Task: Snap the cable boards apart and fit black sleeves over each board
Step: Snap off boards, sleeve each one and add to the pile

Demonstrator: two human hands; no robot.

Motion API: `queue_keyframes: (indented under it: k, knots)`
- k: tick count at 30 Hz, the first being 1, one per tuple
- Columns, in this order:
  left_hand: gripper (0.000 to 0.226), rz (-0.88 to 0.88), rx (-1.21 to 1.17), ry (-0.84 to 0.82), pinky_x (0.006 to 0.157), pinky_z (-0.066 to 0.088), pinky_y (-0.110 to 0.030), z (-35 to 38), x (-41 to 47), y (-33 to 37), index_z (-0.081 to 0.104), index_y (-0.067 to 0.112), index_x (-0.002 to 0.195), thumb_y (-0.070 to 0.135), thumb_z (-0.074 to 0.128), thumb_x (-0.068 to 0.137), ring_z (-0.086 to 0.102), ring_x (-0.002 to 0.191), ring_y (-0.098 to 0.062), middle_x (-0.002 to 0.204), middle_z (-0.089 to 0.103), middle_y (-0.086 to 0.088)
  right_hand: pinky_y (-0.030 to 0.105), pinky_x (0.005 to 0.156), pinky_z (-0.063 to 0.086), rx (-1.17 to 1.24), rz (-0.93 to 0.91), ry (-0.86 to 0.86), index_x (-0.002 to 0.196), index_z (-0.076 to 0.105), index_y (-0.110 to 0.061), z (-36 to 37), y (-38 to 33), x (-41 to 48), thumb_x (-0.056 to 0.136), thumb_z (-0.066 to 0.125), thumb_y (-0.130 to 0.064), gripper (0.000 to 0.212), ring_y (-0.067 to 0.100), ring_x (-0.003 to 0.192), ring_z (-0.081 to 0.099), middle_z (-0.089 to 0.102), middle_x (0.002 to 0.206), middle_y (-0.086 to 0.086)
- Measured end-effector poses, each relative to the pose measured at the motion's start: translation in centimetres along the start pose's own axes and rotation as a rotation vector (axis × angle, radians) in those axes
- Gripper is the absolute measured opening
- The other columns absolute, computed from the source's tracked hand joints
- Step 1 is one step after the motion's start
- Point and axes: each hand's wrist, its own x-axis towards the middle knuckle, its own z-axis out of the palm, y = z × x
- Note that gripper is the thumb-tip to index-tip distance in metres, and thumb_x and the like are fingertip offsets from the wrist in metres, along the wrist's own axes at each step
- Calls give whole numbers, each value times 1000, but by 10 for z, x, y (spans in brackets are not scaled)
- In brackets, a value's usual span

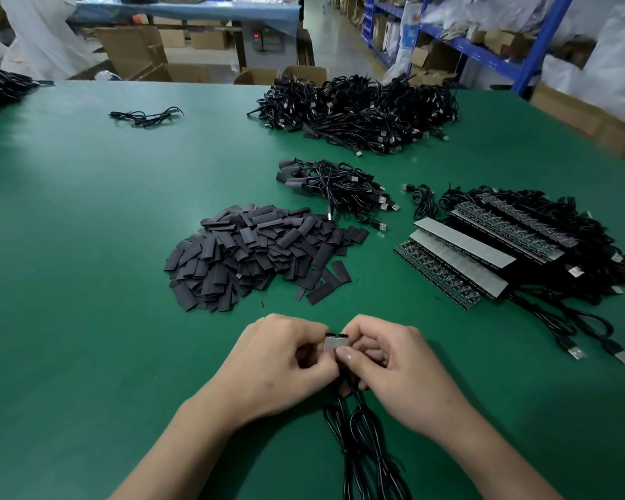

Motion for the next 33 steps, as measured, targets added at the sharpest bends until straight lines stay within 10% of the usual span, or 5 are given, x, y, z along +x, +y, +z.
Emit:
queue_keyframes:
  k: [6, 16, 21, 30, 33]
  knots:
    - [35, 57, 50, 30, 54, 35, -27, 4, -1, -3, 41, 15, 67, 44, 48, 85, 43, 64, -22, 62, 47, -1, 17, 56, 48, -58, -25, 78, 77, 55, -16, 6, -3, -3, 96, 68, -6, 24, 6, 55, 66, 64, 61, -7]
    - [40, 24, -172, 44, 55, 38, -40, 1, 1, -1, 41, 11, 66, 35, 49, 97, 37, 57, -24, 59, 41, -6, 33, 54, 50, -204, -39, 202, 80, 56, -22, 1, -3, -3, 97, 65, -30, 21, 11, 56, 58, 63, 64, -4]
    - [42, -1, -356, -3, 55, 30, -34, -2, 0, 1, 40, 13, 66, 32, 52, 101, 30, 59, -11, 62, 33, -1, 23, 79, 45, -636, -109, 350, 98, 71, -36, -11, -3, -2, 95, 51, -56, 29, 3, 98, 51, 62, 95, -22]
    - [47, -18, -489, 74, 56, 31, -32, 0, 1, 4, 46, 14, 65, 44, 54, 99, 35, 60, -10, 61, 37, -2, 17, 75, 43, -160, -126, 131, 90, 68, -26, 1, -7, -2, 88, 67, -41, 15, 3, 86, 58, 66, 89, -15]
    - [54, -80, -416, 267, 55, 28, -32, 3, 6, -3, 37, 12, 62, 50, 55, 96, 31, 58, -8, 60, 30, 7, 25, 79, 54, 399, -46, 83, 86, 71, -20, -14, -13, -1, 88, 74, -39, 20, 15, 80, 69, 75, 85, 2]
